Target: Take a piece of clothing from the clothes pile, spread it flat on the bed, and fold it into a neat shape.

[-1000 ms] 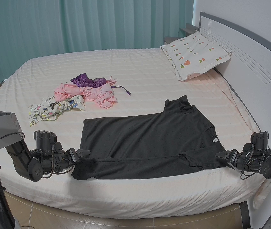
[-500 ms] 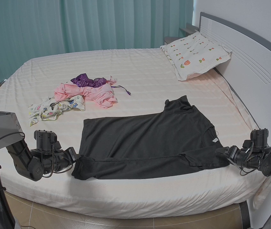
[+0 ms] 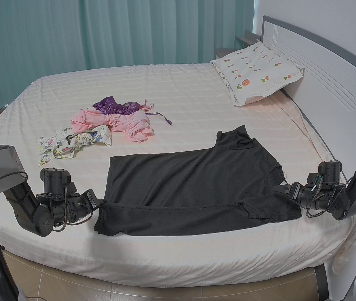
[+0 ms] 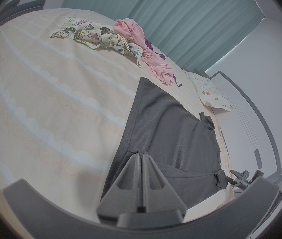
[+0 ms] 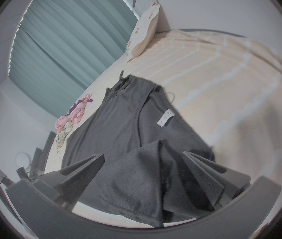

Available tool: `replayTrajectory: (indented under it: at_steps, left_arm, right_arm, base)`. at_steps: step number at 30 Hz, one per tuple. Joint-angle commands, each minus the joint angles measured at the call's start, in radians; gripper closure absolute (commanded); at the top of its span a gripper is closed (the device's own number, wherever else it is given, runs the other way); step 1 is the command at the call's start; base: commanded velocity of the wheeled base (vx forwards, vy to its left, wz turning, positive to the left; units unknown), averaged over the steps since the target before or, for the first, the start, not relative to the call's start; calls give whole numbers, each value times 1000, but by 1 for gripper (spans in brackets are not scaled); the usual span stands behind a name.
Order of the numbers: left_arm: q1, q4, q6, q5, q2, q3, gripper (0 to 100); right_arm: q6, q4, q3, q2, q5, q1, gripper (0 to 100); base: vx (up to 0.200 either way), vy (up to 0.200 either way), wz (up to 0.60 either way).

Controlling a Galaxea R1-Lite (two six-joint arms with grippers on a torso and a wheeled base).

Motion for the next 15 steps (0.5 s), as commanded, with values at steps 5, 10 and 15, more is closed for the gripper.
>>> replayTrajectory:
  at_steps: [5, 10, 15]
  left_arm:
    - [0, 0, -3, 1, -6, 3, 100]
    - [0, 0, -3, 4, -6, 4, 100]
    - [0, 0, -3, 6, -5, 3, 100]
  right_arm:
    - [-14, -4, -30, 57, 66, -7, 0]
    - [-16, -4, -41, 70, 70, -9, 0]
    - [-14, -4, -41, 66, 117, -40, 100]
  base:
    - [0, 0, 0]
    - [0, 0, 0]
    - [0, 0, 0]
